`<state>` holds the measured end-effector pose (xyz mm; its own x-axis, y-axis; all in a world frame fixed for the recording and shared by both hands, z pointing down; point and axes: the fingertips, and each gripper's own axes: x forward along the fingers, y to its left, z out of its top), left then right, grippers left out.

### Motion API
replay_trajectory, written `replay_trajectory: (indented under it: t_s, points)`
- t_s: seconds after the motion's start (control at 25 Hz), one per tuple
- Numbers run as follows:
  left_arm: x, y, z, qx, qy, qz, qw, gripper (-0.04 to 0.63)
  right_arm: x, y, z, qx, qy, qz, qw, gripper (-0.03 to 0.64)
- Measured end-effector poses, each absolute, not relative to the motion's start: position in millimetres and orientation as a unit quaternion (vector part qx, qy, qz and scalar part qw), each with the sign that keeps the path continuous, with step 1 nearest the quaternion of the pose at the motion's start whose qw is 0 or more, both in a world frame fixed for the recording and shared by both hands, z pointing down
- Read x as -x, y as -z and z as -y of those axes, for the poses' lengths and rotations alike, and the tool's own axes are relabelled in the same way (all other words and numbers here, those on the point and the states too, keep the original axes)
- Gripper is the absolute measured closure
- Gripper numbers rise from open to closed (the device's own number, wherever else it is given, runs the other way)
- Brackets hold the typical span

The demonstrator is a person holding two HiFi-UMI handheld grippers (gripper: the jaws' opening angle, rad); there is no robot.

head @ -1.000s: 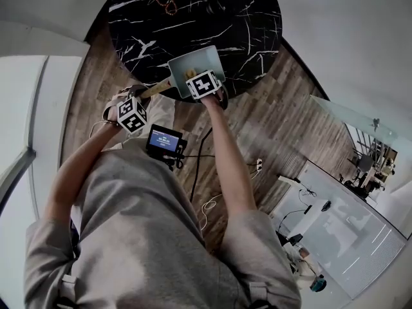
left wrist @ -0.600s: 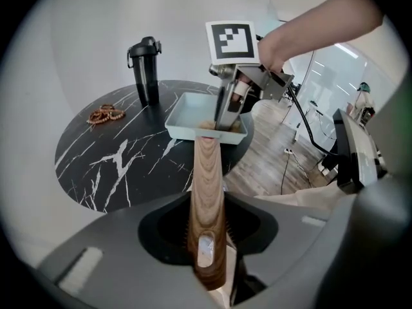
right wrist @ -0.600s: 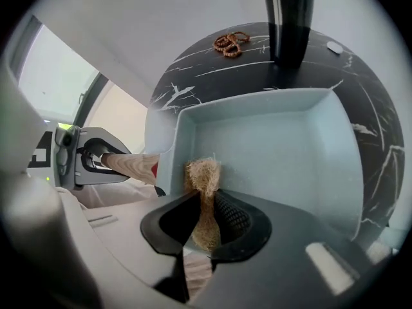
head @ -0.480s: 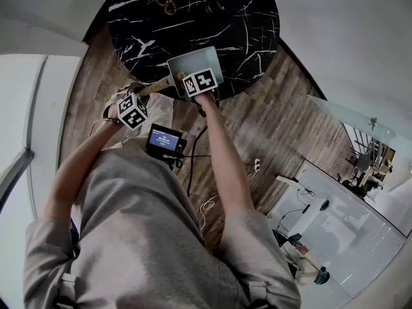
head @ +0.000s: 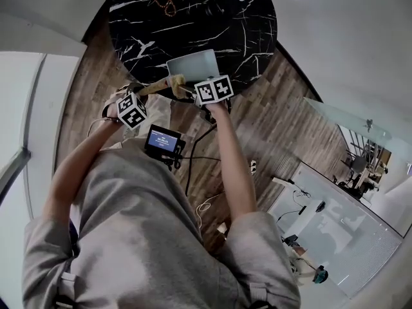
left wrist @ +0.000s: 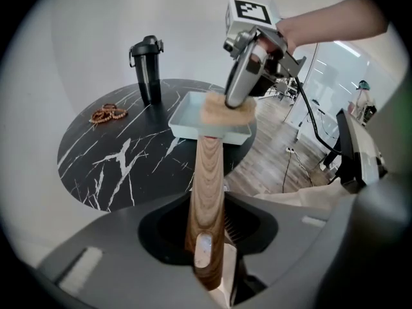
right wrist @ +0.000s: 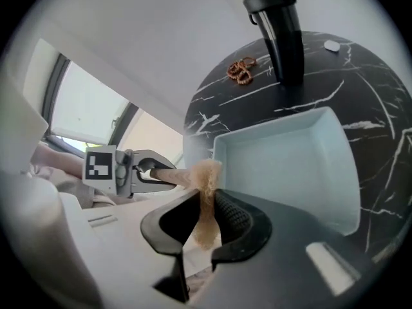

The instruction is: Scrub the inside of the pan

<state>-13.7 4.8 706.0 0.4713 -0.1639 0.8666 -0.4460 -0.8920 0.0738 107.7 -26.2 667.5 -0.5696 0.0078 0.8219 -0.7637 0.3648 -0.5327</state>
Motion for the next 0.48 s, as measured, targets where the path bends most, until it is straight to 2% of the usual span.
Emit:
replay_trajectory:
  t_s: [0.16,0.24,0.32,0.48]
  points:
    - [13,-707,-7,-0.846,-0.479,0.181,0.146,0.482,-116,-640,33,-0.25,-0.478,0.756,0.372,0.534]
    - [12,-705,-7,-0.847,-0.482,0.179,0.136,0.482,-130,-638,41,-0.262,-0.451,0.755,0.398,0.532]
    - [11,-705,-8,-0.847,-0.49,0.169,0.116,0.483,-151,-638,50,-0.27,-0.398,0.748,0.457,0.532]
    - [13,-706,-7,-0.843,-0.501,0.165,0.1,0.483,-188,-641,64,-0.223,-0.197,0.708,0.64,0.532]
